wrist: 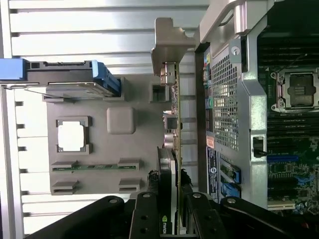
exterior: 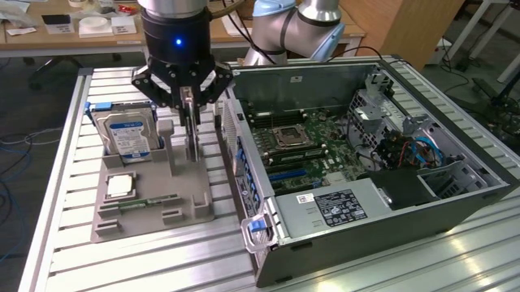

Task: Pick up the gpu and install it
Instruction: 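Pick up the gpu and move the gpu toward the slot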

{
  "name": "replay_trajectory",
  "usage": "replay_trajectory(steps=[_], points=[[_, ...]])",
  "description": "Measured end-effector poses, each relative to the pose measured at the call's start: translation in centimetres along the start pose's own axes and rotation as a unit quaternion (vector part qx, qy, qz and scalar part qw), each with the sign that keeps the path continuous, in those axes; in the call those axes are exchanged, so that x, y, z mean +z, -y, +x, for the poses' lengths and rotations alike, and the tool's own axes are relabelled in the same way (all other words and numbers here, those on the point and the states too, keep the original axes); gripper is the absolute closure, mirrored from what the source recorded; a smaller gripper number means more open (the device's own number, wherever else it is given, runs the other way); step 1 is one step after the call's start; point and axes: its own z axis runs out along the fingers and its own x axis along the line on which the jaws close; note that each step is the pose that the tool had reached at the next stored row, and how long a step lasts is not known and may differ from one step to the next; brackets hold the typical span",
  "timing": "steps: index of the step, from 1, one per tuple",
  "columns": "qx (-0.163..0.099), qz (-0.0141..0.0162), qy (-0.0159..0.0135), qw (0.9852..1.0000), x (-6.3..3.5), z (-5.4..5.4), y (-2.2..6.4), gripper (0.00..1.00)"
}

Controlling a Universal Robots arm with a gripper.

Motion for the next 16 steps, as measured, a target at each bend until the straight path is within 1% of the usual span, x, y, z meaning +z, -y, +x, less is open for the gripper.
replay_trajectory(steps=[7, 16], points=[[0.000, 0.0000, 0.0000, 1.0000, -1.87, 0.0, -0.08, 0.73], [0.000, 0.0000, 0.0000, 1.0000, -3.50, -0.1, -0.16, 0.73]])
